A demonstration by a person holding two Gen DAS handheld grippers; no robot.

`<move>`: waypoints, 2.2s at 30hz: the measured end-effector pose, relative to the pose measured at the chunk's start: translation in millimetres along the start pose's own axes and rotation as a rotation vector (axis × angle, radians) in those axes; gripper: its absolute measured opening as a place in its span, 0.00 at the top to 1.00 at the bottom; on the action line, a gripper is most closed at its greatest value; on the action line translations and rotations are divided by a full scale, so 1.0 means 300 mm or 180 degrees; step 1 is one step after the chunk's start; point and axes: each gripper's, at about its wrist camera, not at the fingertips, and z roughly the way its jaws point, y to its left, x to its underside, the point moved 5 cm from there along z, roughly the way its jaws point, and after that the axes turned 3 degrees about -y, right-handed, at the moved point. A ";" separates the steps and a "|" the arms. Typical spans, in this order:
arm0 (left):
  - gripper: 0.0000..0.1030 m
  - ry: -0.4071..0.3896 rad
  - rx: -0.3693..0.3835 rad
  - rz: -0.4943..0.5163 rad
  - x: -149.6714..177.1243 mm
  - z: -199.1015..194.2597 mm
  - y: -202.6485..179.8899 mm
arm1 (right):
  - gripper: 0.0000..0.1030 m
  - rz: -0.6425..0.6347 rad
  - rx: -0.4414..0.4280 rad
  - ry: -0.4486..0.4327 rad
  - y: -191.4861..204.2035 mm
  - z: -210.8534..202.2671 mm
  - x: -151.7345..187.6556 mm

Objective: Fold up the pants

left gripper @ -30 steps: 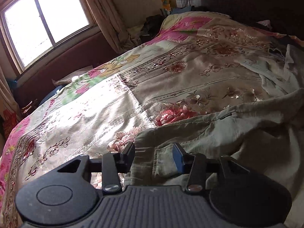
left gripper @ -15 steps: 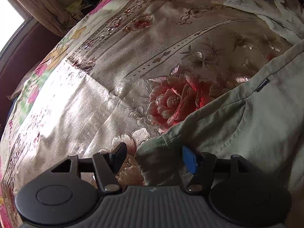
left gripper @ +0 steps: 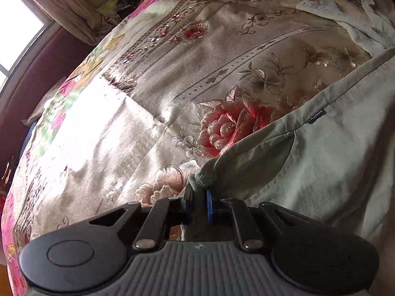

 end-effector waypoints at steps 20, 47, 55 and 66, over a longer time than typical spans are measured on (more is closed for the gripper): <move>0.75 -0.0466 -0.0893 -0.0859 0.460 -0.681 -0.276 | 0.99 -0.0524 0.0306 -0.0785 0.269 -0.217 0.082; 0.22 -0.0741 -0.0820 -0.1427 0.601 -0.674 -0.379 | 0.99 -0.0781 0.0164 -0.0326 0.431 -0.181 0.219; 0.66 -0.0485 -0.0382 -0.1636 0.616 -0.556 -0.347 | 0.99 -0.0806 0.0165 -0.0248 0.433 -0.180 0.200; 0.67 -0.0337 -0.0681 -0.1709 0.723 -0.625 -0.349 | 0.97 -0.0745 -0.0028 -0.0244 0.517 -0.183 0.242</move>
